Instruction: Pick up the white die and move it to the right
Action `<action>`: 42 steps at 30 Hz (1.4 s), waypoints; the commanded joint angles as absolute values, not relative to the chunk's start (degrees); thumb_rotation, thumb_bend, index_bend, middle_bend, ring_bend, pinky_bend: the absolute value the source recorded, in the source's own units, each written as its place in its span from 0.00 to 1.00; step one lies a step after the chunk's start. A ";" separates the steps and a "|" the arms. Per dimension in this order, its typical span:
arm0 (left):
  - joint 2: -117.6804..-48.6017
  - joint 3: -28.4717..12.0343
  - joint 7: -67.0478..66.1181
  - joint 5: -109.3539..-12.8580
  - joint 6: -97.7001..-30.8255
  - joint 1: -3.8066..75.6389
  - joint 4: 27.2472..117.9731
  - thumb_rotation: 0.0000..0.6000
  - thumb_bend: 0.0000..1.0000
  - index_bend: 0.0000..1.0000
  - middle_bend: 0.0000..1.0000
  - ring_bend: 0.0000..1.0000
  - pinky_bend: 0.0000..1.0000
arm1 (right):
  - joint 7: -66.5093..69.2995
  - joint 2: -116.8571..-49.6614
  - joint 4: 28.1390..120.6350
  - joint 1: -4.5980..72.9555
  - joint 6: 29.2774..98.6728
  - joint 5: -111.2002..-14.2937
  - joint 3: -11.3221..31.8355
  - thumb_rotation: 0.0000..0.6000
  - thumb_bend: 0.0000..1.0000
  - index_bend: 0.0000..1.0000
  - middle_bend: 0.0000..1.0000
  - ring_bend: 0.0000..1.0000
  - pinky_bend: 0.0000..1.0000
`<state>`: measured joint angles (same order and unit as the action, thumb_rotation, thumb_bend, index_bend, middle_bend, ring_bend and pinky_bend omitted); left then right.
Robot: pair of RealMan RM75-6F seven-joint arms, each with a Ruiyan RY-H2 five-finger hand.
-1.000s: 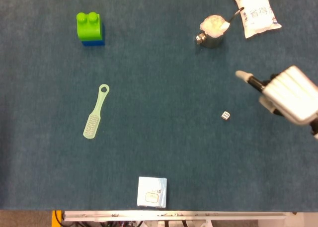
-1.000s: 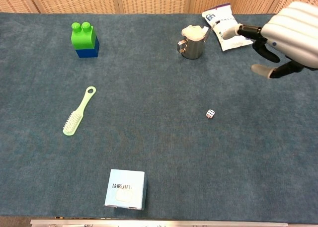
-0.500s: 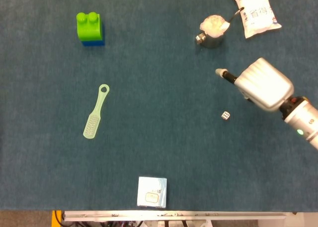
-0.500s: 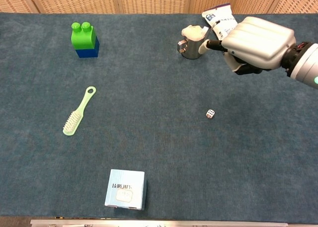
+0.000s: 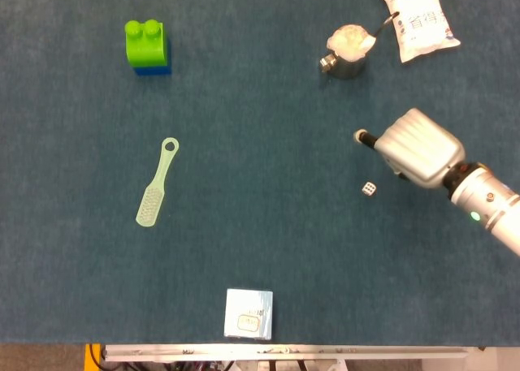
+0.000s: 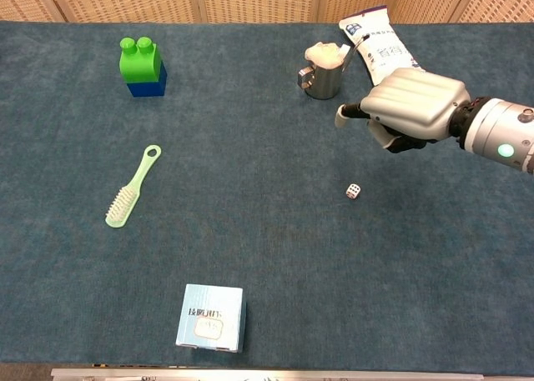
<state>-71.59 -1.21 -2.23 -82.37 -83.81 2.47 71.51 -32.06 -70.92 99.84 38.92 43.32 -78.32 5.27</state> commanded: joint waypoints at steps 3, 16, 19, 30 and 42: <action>-71.75 -1.53 -1.48 -82.11 -83.96 2.32 70.81 1.00 0.02 0.26 0.22 0.22 0.40 | -30.15 -71.41 99.12 39.69 42.57 -78.21 4.10 1.00 1.00 0.31 1.00 1.00 1.00; -72.86 -1.18 3.28 -82.55 -84.04 1.45 65.85 1.00 0.02 0.27 0.22 0.22 0.40 | -26.24 -75.27 93.58 40.86 40.97 -78.65 0.82 1.00 1.00 0.31 1.00 1.00 1.00; -73.05 -1.21 3.98 -82.49 -84.08 1.23 65.19 1.00 0.02 0.27 0.23 0.22 0.40 | -25.09 -76.14 92.58 41.09 40.84 -79.00 0.40 1.00 1.00 0.31 1.00 1.00 1.00; -73.15 -1.73 5.06 -81.95 -84.09 0.83 64.48 1.00 0.02 0.27 0.23 0.22 0.40 | -21.53 -77.40 90.83 41.81 40.49 -80.64 -1.03 1.00 1.00 0.33 1.00 1.00 1.00; -72.87 -2.18 5.42 -81.46 -83.88 0.60 64.92 1.00 0.02 0.27 0.23 0.22 0.40 | -17.03 -79.21 88.38 42.17 40.16 -82.61 -2.61 1.00 1.00 0.33 1.00 1.00 1.00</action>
